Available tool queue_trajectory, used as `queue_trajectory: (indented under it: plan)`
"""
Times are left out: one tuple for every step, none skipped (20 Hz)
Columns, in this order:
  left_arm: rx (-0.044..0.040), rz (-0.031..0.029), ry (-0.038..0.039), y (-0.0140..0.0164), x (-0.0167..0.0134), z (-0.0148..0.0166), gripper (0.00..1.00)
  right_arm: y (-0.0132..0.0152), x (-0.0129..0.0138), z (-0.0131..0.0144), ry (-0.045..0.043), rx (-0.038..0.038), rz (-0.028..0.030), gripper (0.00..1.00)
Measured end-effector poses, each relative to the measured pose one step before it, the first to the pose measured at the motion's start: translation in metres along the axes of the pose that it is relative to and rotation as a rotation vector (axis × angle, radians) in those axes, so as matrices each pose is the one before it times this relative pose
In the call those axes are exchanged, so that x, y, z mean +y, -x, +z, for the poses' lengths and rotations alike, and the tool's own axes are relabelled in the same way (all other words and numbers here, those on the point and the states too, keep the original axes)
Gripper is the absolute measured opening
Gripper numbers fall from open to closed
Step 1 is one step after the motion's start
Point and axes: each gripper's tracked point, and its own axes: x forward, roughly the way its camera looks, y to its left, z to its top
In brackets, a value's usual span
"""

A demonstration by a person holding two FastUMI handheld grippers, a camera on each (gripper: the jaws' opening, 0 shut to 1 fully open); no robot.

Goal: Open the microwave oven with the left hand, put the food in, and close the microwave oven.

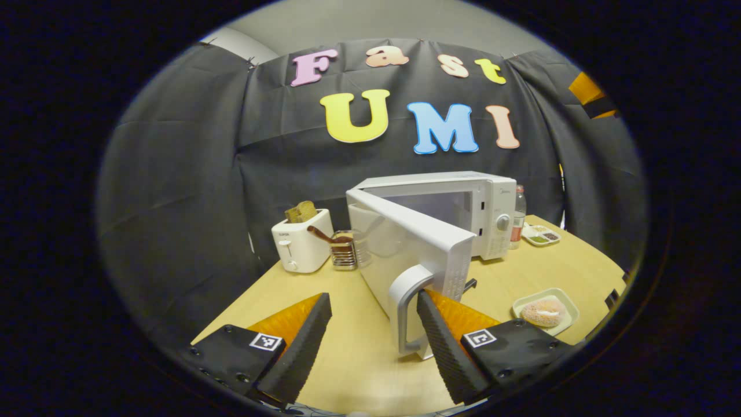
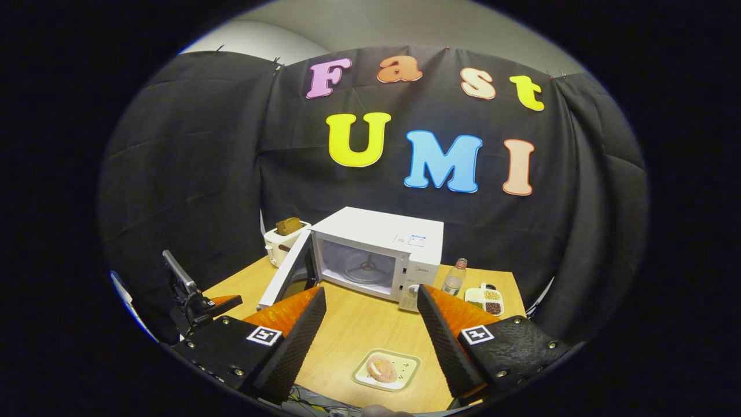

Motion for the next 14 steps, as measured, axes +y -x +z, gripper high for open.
queue_trajectory:
  plan:
    - [0.00201, 0.01816, -0.00071, 0.00353, 0.01124, -0.00217, 0.98, -0.00178, 0.00739, -0.00046, 0.00342, -0.00235, 0.01349, 0.97]
    - [0.00327, 0.02125, 0.00075, 0.00308, 0.01144, -0.00281, 0.98, -0.00217, 0.00547, 0.00016, 0.01116, 0.00183, 0.00962, 0.97]
    - [0.00196, 0.01988, 0.00792, 0.00102, 0.01187, -0.00123, 1.0, -0.00154, 0.00122, -0.00088, 0.01532, 0.00684, -0.00188, 0.97]
    - [0.00391, 0.01816, 0.00779, 0.00199, 0.01034, -0.00263, 0.95, 0.00072, 0.00018, -0.00223, 0.00691, 0.00294, 0.00378, 0.97]
    - [-0.00126, 0.01947, 0.00423, 0.00023, 0.01181, -0.00054, 0.95, 0.00009, 0.00118, -0.00061, -0.00042, -0.00023, 0.00369, 0.97]
    - [0.00202, 0.01821, -0.00062, 0.00045, 0.01124, -0.00188, 1.0, -0.00041, 0.00099, -0.00002, 0.00092, 0.00043, 0.0002, 0.97]
    - [-0.00039, 0.01858, -0.00466, -0.00053, 0.01153, -0.00195, 1.0, 0.0001, -0.00011, 0.00017, -0.00133, -0.00122, 0.00441, 0.97]
    - [0.00098, 0.02009, -0.00576, -0.00073, 0.01088, -0.00174, 1.0, -0.0004, 0.00127, -0.00148, -0.00309, 0.00128, 0.0009, 0.97]
    - [0.00021, 0.01836, -0.00519, -0.00167, 0.01185, -0.0007, 1.0, -0.00023, -0.0009, -0.00002, -0.0007, 0.00035, -0.00182, 0.97]
    - [0.00239, 0.02116, -0.00646, -0.0027, 0.01234, -0.00134, 0.98, 0.00123, -0.00025, 0.00029, -0.00038, 0.00009, -0.00235, 0.97]
    - [0.00118, 0.02272, -0.00319, -0.00223, 0.01116, 0.00012, 1.0, 0.00069, 0.00059, -0.00085, 0.00098, 0.00069, -0.00153, 0.97]
    - [0.00197, 0.01994, -0.00075, -0.00372, 0.00997, -0.00029, 0.99, 0.00052, -0.00132, -0.0007, 0.00252, 0.00055, -0.00651, 0.97]
    - [0.00278, 0.01931, 0.0045, -0.00331, 0.00889, 0.00117, 0.98, 0.00083, -0.00116, -0.00054, 0.00036, 0.00331, -0.00193, 0.97]
    - [0.00145, 0.01414, 0.01137, 0.00024, 0.00641, 0.00129, 0.96, 0.00161, -0.00232, -0.00316, -0.00405, 0.00169, -0.00258, 0.97]
